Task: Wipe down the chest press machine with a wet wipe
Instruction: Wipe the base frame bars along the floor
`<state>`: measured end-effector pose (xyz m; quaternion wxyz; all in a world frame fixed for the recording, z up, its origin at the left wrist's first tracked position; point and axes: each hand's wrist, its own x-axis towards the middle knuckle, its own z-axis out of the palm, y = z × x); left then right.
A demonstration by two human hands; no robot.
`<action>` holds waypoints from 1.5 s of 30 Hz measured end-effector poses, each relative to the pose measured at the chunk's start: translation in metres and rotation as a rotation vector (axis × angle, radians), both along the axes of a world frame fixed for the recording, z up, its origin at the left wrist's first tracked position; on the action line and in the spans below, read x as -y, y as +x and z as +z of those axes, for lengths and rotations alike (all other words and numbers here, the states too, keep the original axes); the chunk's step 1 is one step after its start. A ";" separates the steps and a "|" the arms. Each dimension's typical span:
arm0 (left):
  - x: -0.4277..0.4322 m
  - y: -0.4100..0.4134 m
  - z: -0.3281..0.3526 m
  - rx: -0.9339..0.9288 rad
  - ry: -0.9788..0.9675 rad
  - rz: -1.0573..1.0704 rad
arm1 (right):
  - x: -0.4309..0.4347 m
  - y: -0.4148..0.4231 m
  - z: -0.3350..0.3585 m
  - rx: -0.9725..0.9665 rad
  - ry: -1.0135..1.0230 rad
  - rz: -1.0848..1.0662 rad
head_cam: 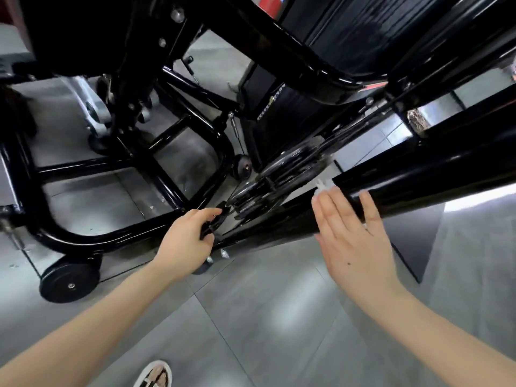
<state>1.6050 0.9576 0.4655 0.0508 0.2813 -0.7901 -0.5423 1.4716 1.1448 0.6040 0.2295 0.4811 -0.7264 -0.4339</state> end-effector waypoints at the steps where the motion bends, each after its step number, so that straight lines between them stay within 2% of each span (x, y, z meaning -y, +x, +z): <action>1: -0.001 0.001 0.004 0.004 -0.006 0.000 | 0.009 0.004 -0.003 0.016 0.059 -0.051; 4: 0.000 0.006 0.018 0.015 -0.021 -0.006 | 0.024 0.012 -0.019 0.031 0.249 -0.054; 6: 0.003 0.009 0.029 0.018 -0.032 -0.002 | 0.026 0.009 -0.012 0.023 0.260 -0.014; 10: 0.010 0.014 0.049 0.019 -0.054 0.013 | 0.023 0.012 0.055 -0.057 0.079 -0.051; 14: 0.016 0.017 0.067 0.001 -0.039 0.029 | 0.009 0.008 0.135 -0.089 -0.145 0.018; 16: 0.018 0.020 0.074 -0.010 -0.044 0.026 | 0.004 0.004 0.151 -0.116 -0.203 -0.031; 18: 0.020 0.023 0.078 -0.016 -0.052 0.017 | 0.005 0.004 0.139 -0.133 -0.146 -0.075; 21: 0.023 0.025 0.082 -0.002 -0.052 0.009 | 0.012 0.008 0.090 -0.089 0.066 -0.072; 24: 0.026 0.027 0.086 0.019 -0.063 -0.008 | 0.011 0.013 0.045 -0.080 0.233 0.005; 26: 0.026 0.029 0.090 0.028 -0.067 -0.016 | 0.010 0.015 0.039 -0.088 0.285 0.017; 28: 0.025 0.031 0.095 0.034 -0.059 -0.015 | 0.008 0.014 0.055 -0.111 0.281 0.021; 31: 0.020 0.031 0.101 0.008 -0.002 -0.006 | 0.004 0.010 0.085 -0.166 0.095 0.013; 33: 0.013 0.028 0.102 -0.013 0.039 0.003 | 0.006 0.012 0.088 -0.176 0.085 -0.010; 36: 0.002 0.022 0.098 -0.043 0.140 0.054 | 0.014 0.013 0.058 -0.157 0.159 -0.007; 42: -0.015 0.025 0.064 -0.015 0.253 0.152 | 0.026 0.009 -0.035 -0.061 0.453 0.110; 45: -0.029 0.015 0.040 -0.009 0.300 0.231 | 0.039 0.005 -0.063 -0.020 0.501 0.118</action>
